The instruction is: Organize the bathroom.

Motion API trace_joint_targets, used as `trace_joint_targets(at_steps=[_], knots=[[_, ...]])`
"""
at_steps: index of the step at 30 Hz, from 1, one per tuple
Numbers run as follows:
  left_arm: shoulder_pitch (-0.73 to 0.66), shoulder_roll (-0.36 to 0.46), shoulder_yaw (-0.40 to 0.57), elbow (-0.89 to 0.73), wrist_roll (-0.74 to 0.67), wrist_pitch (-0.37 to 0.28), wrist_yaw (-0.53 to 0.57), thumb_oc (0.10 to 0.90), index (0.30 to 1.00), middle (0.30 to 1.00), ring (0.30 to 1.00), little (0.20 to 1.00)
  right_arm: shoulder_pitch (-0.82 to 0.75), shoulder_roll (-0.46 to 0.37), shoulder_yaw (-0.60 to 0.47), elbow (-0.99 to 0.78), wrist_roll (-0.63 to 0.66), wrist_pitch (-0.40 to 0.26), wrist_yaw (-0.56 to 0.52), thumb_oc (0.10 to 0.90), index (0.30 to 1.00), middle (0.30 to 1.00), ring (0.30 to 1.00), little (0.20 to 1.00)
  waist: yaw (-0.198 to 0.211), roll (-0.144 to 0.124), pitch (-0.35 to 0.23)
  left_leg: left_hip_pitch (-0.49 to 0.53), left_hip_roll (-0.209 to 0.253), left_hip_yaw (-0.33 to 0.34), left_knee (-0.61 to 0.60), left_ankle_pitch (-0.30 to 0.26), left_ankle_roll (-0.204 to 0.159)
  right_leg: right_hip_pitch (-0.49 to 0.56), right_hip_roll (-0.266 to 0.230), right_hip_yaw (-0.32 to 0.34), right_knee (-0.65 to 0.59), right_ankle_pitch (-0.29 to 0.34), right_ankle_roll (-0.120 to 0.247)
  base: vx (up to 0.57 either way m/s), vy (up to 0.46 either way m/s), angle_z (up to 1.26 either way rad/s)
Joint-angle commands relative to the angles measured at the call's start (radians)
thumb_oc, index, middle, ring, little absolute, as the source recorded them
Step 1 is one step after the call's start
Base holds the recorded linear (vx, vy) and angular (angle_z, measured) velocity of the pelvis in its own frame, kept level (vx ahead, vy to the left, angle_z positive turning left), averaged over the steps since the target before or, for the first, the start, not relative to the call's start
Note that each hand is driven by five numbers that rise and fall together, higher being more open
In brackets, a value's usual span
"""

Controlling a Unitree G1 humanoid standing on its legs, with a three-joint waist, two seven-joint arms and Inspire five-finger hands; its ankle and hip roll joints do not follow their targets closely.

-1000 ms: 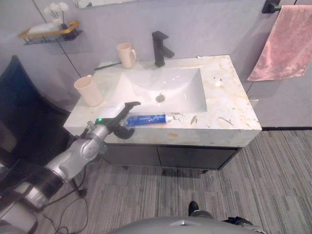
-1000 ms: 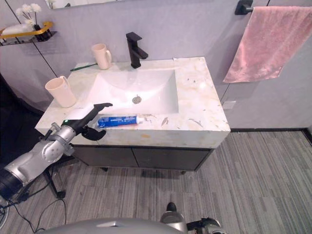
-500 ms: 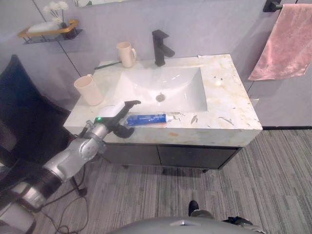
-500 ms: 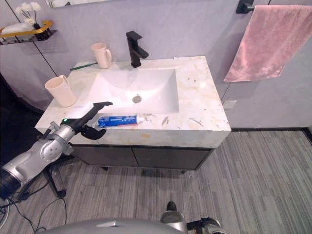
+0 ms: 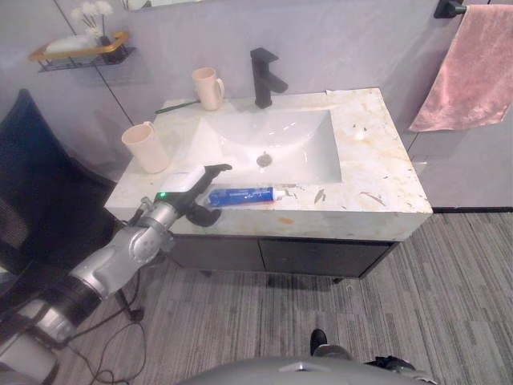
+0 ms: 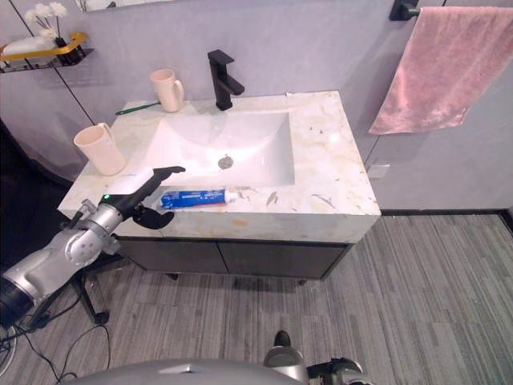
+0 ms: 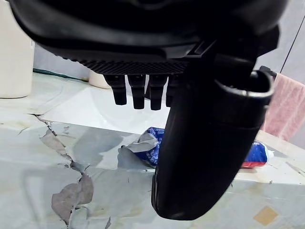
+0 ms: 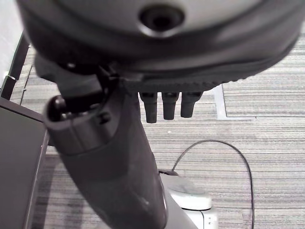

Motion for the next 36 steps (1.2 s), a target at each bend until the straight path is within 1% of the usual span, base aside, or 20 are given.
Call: trace_joint_targets(at_steps=[1,7,9,11,14,16,19,23,24,25,26,27,28,29,30,32,36], knots=[[-0.162,0.085,0.231,-0.088,-0.052,-0.05,0.153,0.8,0.9,0.9,0.9,0.9,-0.056,0.02,0.011,0.059,0.013,-0.012,-0.03,0.8,0.9,0.9,0.9,0.9,-0.006,-0.018,-0.04,-0.024,-0.059,0.109,0.073,-0.063,0.068,0.027,0.023,0.074,0.115,-0.223,0.04,0.0,0.0,0.0],[-0.157,0.076,0.248,-0.092,-0.079,-0.094,0.182,0.8,0.9,0.9,0.9,0.9,-0.06,0.023,0.013,0.059,0.025,-0.009,-0.035,0.8,0.9,0.9,0.9,0.9,-0.003,-0.019,-0.041,-0.022,-0.058,0.109,0.076,-0.065,0.069,0.027,0.021,0.075,0.118,-0.224,0.04,0.0,0.0,0.0],[-0.149,0.073,0.263,-0.1,-0.105,-0.14,0.195,0.8,0.9,0.9,0.9,0.9,-0.06,0.022,0.009,0.059,0.026,-0.008,-0.033,0.8,0.9,0.9,0.9,0.9,-0.002,-0.019,-0.04,-0.021,-0.058,0.11,0.076,-0.066,0.07,0.026,0.022,0.076,0.12,-0.225,0.039,0.0,0.0,0.0],[-0.138,0.075,0.284,-0.116,-0.128,-0.175,0.18,0.8,0.9,0.9,0.9,0.9,-0.059,0.02,0.004,0.059,0.025,-0.009,-0.032,0.8,0.9,0.9,0.9,0.9,0.0,-0.019,-0.039,-0.022,-0.058,0.108,0.078,-0.067,0.069,0.026,0.021,0.076,0.122,-0.226,0.038,0.0,0.0,0.0],[-0.133,0.079,0.304,-0.142,-0.139,-0.17,0.2,0.8,0.9,0.9,0.9,0.9,-0.061,0.022,0.002,0.065,0.02,-0.013,-0.034,0.8,0.9,0.9,0.9,0.9,0.001,-0.017,-0.039,-0.021,-0.058,0.105,0.076,-0.066,0.068,0.027,0.021,0.074,0.121,-0.226,0.037,0.0,0.0,0.0],[-0.13,0.079,0.314,-0.156,-0.163,-0.184,0.194,0.8,0.9,0.9,0.9,0.9,-0.059,0.02,0.001,0.067,0.023,-0.014,-0.032,0.8,0.9,0.9,0.9,0.9,0.003,-0.018,-0.041,-0.02,-0.058,0.106,0.078,-0.067,0.069,0.028,0.019,0.072,0.121,-0.226,0.037,0.0,0.0,0.0],[-0.123,0.079,0.335,-0.174,-0.181,-0.184,0.161,0.8,0.9,0.9,0.9,0.9,-0.06,0.02,-0.004,0.071,0.021,-0.014,-0.032,0.8,0.9,0.9,0.9,0.9,0.005,-0.018,-0.042,-0.02,-0.059,0.103,0.079,-0.069,0.07,0.029,0.02,0.071,0.123,-0.229,0.036,0.0,0.0,0.0],[-0.122,0.092,0.347,-0.182,-0.174,-0.133,0.113,0.8,0.9,0.9,0.9,0.9,-0.06,0.018,-0.009,0.074,0.013,-0.014,-0.031,0.8,0.9,0.9,0.9,0.9,0.006,-0.017,-0.042,-0.018,-0.059,0.102,0.076,-0.067,0.068,0.03,0.02,0.07,0.123,-0.228,0.037,0.0,0.0,0.0],[-0.123,0.093,0.346,-0.182,-0.174,-0.13,0.109,0.8,0.9,0.9,0.9,0.9,-0.06,0.018,-0.009,0.074,0.013,-0.014,-0.031,0.8,0.9,0.9,0.9,0.9,0.006,-0.017,-0.042,-0.018,-0.059,0.102,0.076,-0.067,0.068,0.03,0.02,0.07,0.123,-0.228,0.037,0.0,0.0,0.0],[-0.127,0.098,0.34,-0.177,-0.174,-0.115,0.076,0.8,0.9,0.9,0.9,0.9,-0.059,0.018,-0.008,0.074,0.012,-0.016,-0.032,0.8,0.9,0.9,0.9,0.9,0.006,-0.017,-0.042,-0.017,-0.06,0.101,0.075,-0.066,0.07,0.031,0.021,0.07,0.122,-0.228,0.038,0.0,0.0,0.0],[-0.135,0.104,0.33,-0.17,-0.19,-0.114,0.045,0.8,0.9,0.9,0.9,0.9,-0.059,0.017,-0.007,0.076,0.013,-0.016,-0.032,0.8,0.9,0.9,0.9,0.9,0.006,-0.016,-0.043,-0.017,-0.06,0.1,0.074,-0.066,0.07,0.031,0.021,0.07,0.122,-0.228,0.038,0.0,0.0,0.0],[-0.136,0.104,0.329,-0.17,-0.19,-0.114,0.045,0.8,0.9,0.9,0.9,0.9,-0.059,0.018,-0.007,0.076,0.013,-0.017,-0.032,0.8,0.9,0.9,0.9,0.9,0.006,-0.016,-0.043,-0.017,-0.06,0.1,0.074,-0.066,0.07,0.031,0.021,0.07,0.122,-0.228,0.038,0.0,0.0,0.0],[-0.145,0.106,0.317,-0.161,-0.201,-0.111,0.008,0.8,0.9,0.9,0.9,0.9,-0.061,0.017,-0.007,0.075,0.016,-0.013,-0.03,0.8,0.9,0.9,0.9,0.9,0.006,-0.017,-0.043,-0.017,-0.061,0.099,0.072,-0.065,0.07,0.031,0.022,0.07,0.12,-0.226,0.039,0.0,0.0,0.0],[-0.147,0.107,0.314,-0.16,-0.202,-0.105,0.001,0.8,0.9,0.9,0.9,0.9,-0.061,0.016,-0.006,0.074,0.017,-0.012,-0.03,0.8,0.9,0.9,0.9,0.9,0.006,-0.016,-0.043,-0.017,-0.061,0.099,0.072,-0.064,0.07,0.031,0.022,0.071,0.12,-0.226,0.039,0.0,0.0,0.0],[-0.157,0.113,0.297,-0.157,-0.203,-0.08,-0.005,0.8,0.9,0.9,0.9,0.9,-0.062,0.015,-0.005,0.075,0.016,-0.012,-0.028,0.8,0.9,0.9,0.9,0.9,0.004,-0.015,-0.043,-0.016,-0.06,0.099,0.069,-0.063,0.069,0.029,0.023,0.072,0.12,-0.225,0.041,0.0,0.0,0.0],[-0.176,0.111,0.27,-0.14,-0.204,-0.059,-0.01,0.8,0.9,0.9,0.9,0.9,-0.066,0.014,-0.001,0.077,0.017,-0.011,-0.027,0.8,0.9,0.9,0.9,0.9,0.001,-0.014,-0.042,-0.015,-0.058,0.102,0.068,-0.062,0.069,0.028,0.024,0.073,0.121,-0.224,0.042,0.0,0.0,0.0],[-0.178,0.111,0.248,-0.126,-0.217,-0.059,-0.046,0.8,0.9,0.9,0.9,0.9,-0.067,0.012,0.003,0.071,0.021,-0.006,-0.027,0.8,0.9,0.9,0.9,0.9,-0.001,-0.012,-0.04,-0.015,-0.058,0.105,0.068,-0.061,0.069,0.028,0.025,0.076,0.12,-0.223,0.042,0.0,0.0,0.0]])
